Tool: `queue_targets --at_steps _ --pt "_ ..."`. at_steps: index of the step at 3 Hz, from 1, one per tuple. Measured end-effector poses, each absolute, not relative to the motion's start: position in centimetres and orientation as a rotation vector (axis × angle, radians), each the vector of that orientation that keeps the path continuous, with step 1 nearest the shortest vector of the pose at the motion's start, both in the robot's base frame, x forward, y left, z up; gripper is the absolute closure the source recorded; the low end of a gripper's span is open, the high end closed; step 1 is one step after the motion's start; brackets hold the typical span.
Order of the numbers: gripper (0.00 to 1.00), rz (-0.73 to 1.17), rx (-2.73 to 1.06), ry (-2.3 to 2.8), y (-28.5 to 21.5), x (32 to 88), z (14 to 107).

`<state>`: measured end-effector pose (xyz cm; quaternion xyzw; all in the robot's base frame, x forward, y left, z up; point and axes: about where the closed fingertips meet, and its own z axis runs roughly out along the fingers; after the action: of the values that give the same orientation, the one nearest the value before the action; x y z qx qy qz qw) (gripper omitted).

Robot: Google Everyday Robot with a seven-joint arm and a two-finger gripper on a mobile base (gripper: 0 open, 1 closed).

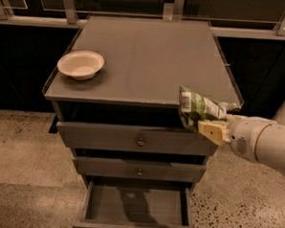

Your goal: Place green jalapeno chip bag into bottom drawer

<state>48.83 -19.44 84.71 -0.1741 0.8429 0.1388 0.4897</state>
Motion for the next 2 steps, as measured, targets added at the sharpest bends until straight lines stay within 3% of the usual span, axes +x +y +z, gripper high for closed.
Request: queue_targets --at_steps 2 --pt "1.00 0.385 -0.347 2.039 -20.1 48.4 81.8"
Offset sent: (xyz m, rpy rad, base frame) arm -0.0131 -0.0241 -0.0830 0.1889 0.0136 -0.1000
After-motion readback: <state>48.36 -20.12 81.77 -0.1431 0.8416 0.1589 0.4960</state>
